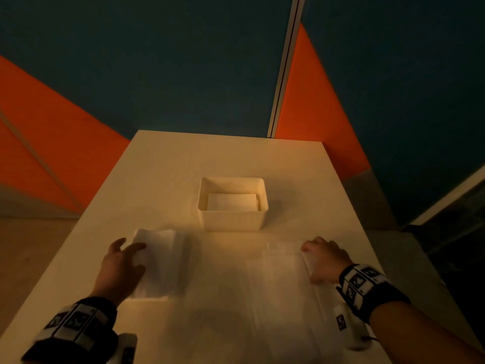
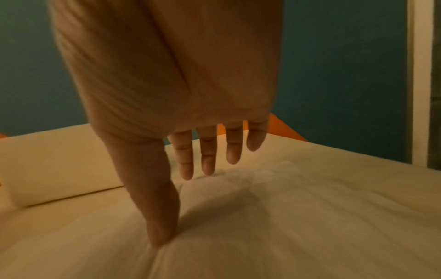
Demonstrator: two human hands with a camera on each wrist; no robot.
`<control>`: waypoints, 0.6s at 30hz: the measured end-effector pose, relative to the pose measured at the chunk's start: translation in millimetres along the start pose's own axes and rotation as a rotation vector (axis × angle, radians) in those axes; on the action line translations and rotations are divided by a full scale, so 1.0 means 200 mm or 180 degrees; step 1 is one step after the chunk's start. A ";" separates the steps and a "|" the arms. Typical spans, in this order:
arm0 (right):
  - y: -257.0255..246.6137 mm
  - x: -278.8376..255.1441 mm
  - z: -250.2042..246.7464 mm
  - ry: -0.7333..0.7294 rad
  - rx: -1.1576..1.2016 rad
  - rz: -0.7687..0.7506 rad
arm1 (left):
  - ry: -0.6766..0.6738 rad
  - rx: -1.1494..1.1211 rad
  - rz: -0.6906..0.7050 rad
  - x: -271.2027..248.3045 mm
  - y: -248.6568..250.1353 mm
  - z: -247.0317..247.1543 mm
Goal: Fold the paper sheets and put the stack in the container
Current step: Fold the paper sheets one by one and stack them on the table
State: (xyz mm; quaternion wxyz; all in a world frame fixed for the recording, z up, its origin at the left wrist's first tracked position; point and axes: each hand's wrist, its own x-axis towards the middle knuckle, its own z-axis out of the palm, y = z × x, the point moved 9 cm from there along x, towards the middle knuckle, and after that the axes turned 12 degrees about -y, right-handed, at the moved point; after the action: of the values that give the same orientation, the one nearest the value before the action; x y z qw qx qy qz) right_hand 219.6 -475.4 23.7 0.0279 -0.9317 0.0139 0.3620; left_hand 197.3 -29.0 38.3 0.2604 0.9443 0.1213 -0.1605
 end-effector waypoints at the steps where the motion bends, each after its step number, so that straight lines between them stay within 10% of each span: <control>1: -0.01 0.01 0.00 -0.0011 -0.0082 0.0000 | -0.0039 -0.0123 -0.0008 0.00 0.00 0.01; 18: -0.05 -0.01 -0.11 0.0366 0.0045 -0.0308 | -0.0021 -0.0546 -0.0096 -0.02 0.08 0.02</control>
State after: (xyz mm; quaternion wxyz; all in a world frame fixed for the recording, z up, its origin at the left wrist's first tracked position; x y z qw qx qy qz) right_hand 232.7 -467.3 41.4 0.0511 -0.9503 -0.0270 0.3060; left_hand 197.4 -44.7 42.6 0.3383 0.9161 0.1480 -0.1565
